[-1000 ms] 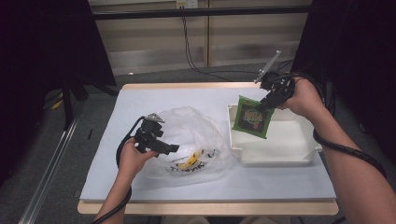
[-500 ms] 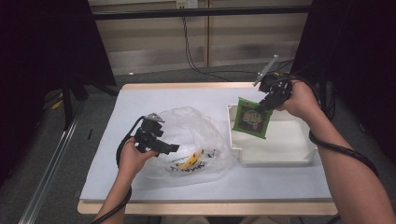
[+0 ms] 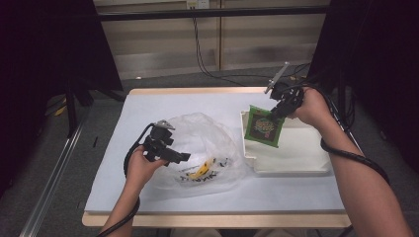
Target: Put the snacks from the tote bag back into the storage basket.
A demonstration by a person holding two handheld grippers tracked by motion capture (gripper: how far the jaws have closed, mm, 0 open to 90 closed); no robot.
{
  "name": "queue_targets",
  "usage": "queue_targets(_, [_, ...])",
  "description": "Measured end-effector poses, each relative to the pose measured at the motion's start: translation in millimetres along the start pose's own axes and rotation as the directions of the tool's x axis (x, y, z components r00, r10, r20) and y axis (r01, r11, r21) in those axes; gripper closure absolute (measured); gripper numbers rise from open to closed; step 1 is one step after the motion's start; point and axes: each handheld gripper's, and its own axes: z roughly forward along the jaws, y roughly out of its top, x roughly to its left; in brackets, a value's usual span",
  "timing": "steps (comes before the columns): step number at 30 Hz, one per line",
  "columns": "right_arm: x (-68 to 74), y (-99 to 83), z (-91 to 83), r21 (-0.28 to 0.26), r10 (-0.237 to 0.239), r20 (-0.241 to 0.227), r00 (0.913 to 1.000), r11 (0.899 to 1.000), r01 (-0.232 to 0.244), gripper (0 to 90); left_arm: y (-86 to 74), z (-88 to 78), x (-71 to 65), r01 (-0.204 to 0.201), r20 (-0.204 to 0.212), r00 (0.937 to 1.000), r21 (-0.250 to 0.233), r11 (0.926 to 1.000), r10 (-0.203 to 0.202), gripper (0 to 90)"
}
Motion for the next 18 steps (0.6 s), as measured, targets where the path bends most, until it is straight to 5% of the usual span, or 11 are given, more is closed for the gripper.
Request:
queue_targets(13, [-5.7,-1.2,5.9,-0.007,-0.001,0.004,1.0000,1.000,0.001,77.5,0.4,3.3,1.5,-0.034,0.013,0.9994,0.036,0.9988,0.034,5.4])
queue_targets(18, [-8.4,-0.9,6.9,-0.009,0.008,0.002,1.0000,1.000,-0.008,77.4,0.1,5.7,-1.7,0.008,0.014,0.9999,0.001,1.0000,-0.008,5.4])
